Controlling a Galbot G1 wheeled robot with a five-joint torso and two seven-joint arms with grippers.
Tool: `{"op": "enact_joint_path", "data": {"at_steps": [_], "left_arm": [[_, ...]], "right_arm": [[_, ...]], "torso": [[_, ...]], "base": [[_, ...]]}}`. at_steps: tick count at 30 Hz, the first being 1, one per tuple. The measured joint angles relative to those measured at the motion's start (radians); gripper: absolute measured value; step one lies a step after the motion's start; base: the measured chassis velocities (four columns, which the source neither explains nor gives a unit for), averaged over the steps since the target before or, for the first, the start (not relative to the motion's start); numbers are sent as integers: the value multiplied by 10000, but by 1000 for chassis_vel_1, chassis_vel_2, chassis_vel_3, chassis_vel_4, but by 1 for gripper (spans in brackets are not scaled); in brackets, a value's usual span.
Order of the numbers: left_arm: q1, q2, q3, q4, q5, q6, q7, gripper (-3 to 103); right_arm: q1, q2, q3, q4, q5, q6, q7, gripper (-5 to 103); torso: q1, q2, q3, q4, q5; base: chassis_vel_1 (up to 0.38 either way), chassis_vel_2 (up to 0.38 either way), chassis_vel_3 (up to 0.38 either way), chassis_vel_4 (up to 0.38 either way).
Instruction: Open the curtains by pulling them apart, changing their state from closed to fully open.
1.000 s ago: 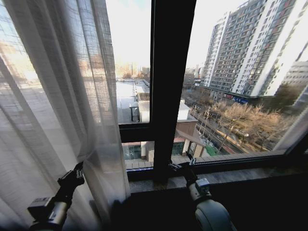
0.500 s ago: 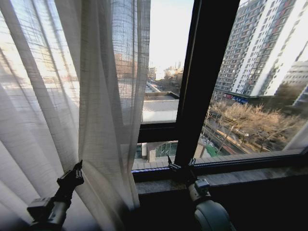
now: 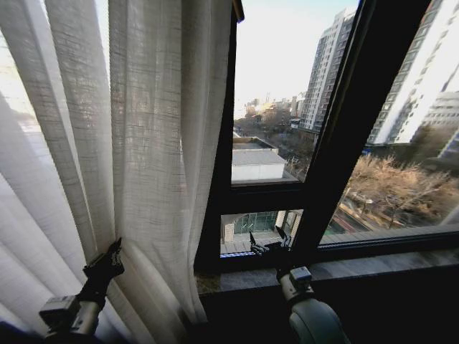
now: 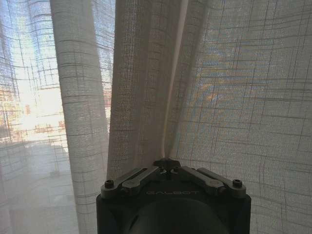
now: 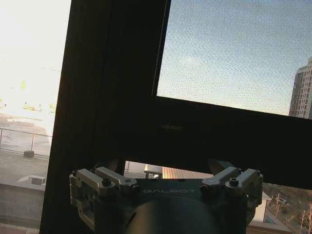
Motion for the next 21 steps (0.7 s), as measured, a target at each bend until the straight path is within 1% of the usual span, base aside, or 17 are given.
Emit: {"op": "enact_joint_path", "data": {"at_steps": [1,18,21], "left_arm": [[1,-14,1,0,10,-9,0,0],[1,-71,-1,1,60,-84,-7,0],[12,-74,-1,0,67,-94,-6,0]], "right_arm": [[-5,3,-1,0,0,3,0,100],[-104,86,-115,41,-158,35,-20,100],[-145,104,-139,44,-188,42,-20,100]], "torso": [[0,0,0,3,-2],[0,0,0,4,-5],[-1,0,0,1,-2]], "base": [[326,352,-345,-331],[349,354,-361,-348],[350,335,-363,-351]]}}
